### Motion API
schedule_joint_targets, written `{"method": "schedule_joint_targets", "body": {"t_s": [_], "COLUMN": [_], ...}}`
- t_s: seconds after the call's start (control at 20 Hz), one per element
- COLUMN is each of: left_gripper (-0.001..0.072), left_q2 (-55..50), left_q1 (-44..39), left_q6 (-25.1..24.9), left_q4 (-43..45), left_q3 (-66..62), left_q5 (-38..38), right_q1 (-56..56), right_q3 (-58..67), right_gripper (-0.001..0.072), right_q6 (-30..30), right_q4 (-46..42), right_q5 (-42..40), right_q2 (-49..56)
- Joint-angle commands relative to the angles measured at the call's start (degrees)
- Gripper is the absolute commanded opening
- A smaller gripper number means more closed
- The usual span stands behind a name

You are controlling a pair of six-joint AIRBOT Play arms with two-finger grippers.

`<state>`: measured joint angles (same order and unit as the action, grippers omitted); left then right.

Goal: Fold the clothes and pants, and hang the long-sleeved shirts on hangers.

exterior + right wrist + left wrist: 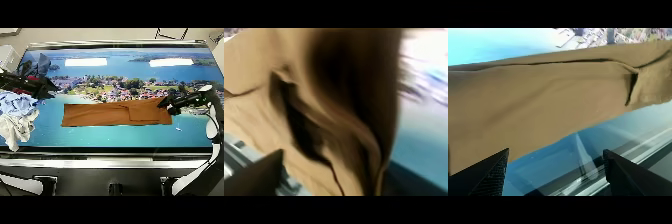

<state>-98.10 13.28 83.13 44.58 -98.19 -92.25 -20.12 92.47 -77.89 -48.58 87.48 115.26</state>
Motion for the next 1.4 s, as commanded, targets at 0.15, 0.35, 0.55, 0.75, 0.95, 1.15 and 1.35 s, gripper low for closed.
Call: {"method": "schedule_joint_targets", "body": {"t_s": [0.15,0.35,0.55,0.75,0.95,1.15,1.35], "left_gripper": [0.07,0.0059,0.0055,0.0042,0.0021,0.0021,0.0018], "left_q2": [0.5,-1.1,-9.0,-15.5,-19.2,-21.2,-20.1], "left_q1": [-10.8,-22.0,-34.2,-42.1,-48.9,-57.5,-54.9], "left_q6": [-2.9,-3.2,0.8,0.9,6.0,3.7,3.3], "left_q4": [-2.4,-2.4,-3.3,-11.3,-18.1,-34.1,-31.0], "left_q3": [0.1,4.1,5.4,5.4,5.4,5.4,5.4], "left_q5": [4.0,21.1,29.2,32.6,39.6,48.4,51.3], "right_q1": [5.3,8.3,12.9,17.4,21.0,21.4,22.3], "right_q3": [0.0,0.0,0.0,0.0,0.0,-0.1,-0.1], "right_gripper": [0.0032,0.0032,0.0032,0.0032,0.0033,0.0033,0.0033], "right_q6": [-1.6,-6.0,-11.1,-15.6,-20.1,-22.0,-21.9], "right_q4": [-0.1,-0.1,-0.1,-0.1,-0.1,-0.9,-1.2], "right_q5": [-0.5,-0.4,0.7,2.0,2.7,2.3,1.1], "right_q2": [-4.0,-13.0,-23.7,-32.4,-39.0,-40.1,-37.2]}}
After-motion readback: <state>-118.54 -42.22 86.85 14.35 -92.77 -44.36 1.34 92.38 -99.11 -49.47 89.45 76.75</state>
